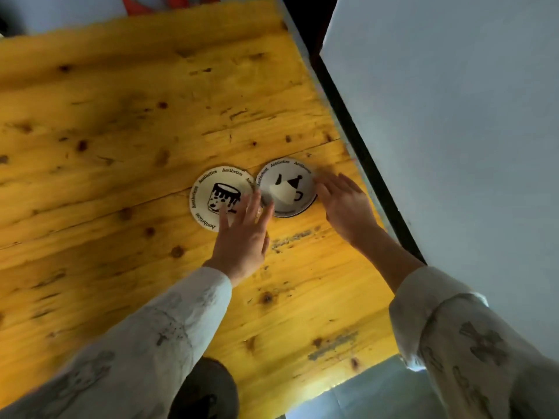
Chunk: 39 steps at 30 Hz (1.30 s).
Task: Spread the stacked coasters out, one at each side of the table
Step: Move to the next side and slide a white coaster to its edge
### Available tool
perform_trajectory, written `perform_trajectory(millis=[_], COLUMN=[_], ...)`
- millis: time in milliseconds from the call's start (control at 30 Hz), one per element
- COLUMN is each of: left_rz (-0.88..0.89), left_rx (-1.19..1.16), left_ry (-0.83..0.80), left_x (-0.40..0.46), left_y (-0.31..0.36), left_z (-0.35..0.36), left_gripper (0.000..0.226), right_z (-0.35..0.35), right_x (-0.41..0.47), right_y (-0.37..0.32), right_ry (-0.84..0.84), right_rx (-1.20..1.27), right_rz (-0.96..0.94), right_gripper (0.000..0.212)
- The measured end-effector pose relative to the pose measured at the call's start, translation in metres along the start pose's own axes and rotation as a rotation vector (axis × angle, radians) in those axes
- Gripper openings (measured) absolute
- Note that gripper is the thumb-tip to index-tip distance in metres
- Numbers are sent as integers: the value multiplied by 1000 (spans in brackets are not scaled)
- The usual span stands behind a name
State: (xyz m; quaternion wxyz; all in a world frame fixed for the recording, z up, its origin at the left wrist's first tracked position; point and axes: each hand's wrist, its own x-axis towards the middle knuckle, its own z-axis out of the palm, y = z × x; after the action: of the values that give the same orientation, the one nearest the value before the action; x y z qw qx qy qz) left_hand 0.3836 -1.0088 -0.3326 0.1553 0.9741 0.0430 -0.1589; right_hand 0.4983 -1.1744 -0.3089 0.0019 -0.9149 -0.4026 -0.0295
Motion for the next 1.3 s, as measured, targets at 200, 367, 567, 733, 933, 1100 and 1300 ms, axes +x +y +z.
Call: perform_trajectory(millis=[200, 367, 567, 733, 933, 1100, 1300], left_rz=[55, 128, 64, -81, -107, -159, -408], left_rx=[73, 76, 16, -208, -294, -465, -742], left_ry=[6, -20, 48, 138, 120, 171, 241], left_x=[43, 63, 68, 74, 112, 109, 67], left_y=[16, 12, 29, 45, 35, 41, 49], left_z=[-1, -11, -16, -16, -28, -35, -26], left_gripper=[63, 72, 84, 82, 64, 63, 61], right_z=[13, 27, 32, 35, 27, 31, 28], right_x=[-6, -21, -33, -13, -10, -5, 25], right_y=[31, 27, 20, 40, 46, 47, 62], right_ry=[-35, -81, -191, -265, -32, -84, -119], right_rx=[43, 294, 288, 185, 261, 248, 296], right_rz=[13, 161, 223, 170, 275, 256, 396], right_gripper=[32, 39, 72, 78, 52, 43, 41])
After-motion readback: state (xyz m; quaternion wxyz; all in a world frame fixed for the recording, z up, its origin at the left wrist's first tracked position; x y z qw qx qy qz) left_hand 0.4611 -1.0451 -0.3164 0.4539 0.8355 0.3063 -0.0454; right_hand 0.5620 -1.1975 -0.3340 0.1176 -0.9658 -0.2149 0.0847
